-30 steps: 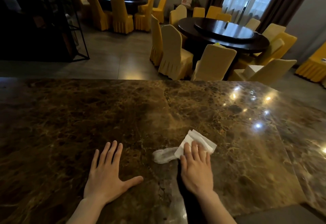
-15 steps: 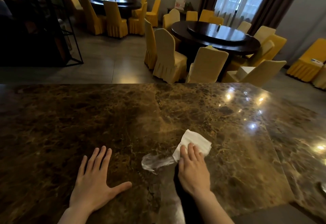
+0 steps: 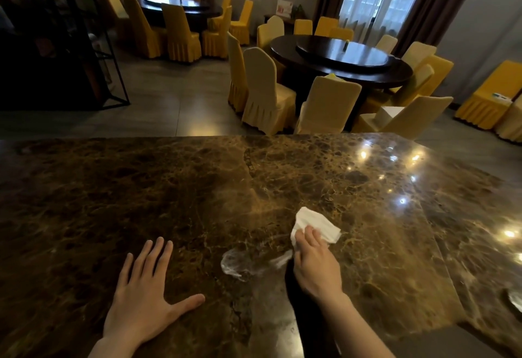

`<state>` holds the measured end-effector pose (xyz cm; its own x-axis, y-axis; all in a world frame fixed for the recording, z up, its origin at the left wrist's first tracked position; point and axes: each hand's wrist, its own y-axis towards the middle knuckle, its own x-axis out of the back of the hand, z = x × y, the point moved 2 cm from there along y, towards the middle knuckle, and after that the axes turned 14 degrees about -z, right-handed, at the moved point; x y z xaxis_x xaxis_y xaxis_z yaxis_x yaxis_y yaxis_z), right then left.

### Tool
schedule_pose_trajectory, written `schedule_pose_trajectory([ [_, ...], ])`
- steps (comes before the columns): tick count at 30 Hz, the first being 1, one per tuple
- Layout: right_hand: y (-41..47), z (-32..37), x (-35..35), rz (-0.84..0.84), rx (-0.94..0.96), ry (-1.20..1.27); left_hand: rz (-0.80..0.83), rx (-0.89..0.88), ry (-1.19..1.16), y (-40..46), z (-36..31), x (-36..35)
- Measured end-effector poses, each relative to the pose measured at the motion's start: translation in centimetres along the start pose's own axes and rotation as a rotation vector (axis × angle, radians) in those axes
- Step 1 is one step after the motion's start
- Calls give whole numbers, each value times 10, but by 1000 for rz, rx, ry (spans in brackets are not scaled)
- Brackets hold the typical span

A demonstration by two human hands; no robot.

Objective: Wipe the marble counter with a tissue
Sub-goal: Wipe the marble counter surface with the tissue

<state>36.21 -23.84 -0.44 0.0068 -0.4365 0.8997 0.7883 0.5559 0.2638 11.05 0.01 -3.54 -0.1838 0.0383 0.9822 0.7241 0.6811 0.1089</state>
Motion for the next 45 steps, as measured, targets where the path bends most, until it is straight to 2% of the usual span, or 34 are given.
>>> schedule_pose_trajectory([
  [6,-33,19,16,25,259,159,-10,-4,-4,1,0,1],
  [7,-34,18,20,36,256,203,-12,-4,-9,1,0,0],
  [8,-31,16,24,40,205,272,-14,-1,-15,0,0,0],
  [10,-17,5,30,-99,41,385,-8,-2,-12,0,-1,1],
  [12,3,-8,33,-285,-96,362,-6,-1,-5,2,-1,2],
  [13,12,-13,32,-319,-136,304,-1,-3,-2,2,-1,3],
  [15,20,-18,21,-243,-118,127,8,-6,-2,0,-1,4],
  [17,12,-23,7,-144,-6,-50,4,1,-18,0,-1,5],
  [21,-12,-30,-4,-7,86,113,0,0,-22,1,-3,5],
  [26,-38,-20,6,199,389,233,20,2,3,-1,-1,6],
  [28,-25,-43,14,141,331,191,20,2,7,0,-3,6],
  [31,5,-75,21,23,45,84,36,1,13,0,-3,7],
  [34,12,-58,13,-12,-66,58,35,2,14,1,-4,8],
  [36,-2,-28,2,17,1,108,35,7,-3,1,-5,8],
  [39,-45,14,-11,165,241,193,32,3,-13,0,-3,8],
  [41,-49,7,-6,174,314,158,34,8,-7,1,-4,8],
  [42,-40,-8,0,134,274,123,39,8,-4,0,-5,8],
  [45,-10,-49,18,13,-89,19,50,6,1,1,-5,9],
])
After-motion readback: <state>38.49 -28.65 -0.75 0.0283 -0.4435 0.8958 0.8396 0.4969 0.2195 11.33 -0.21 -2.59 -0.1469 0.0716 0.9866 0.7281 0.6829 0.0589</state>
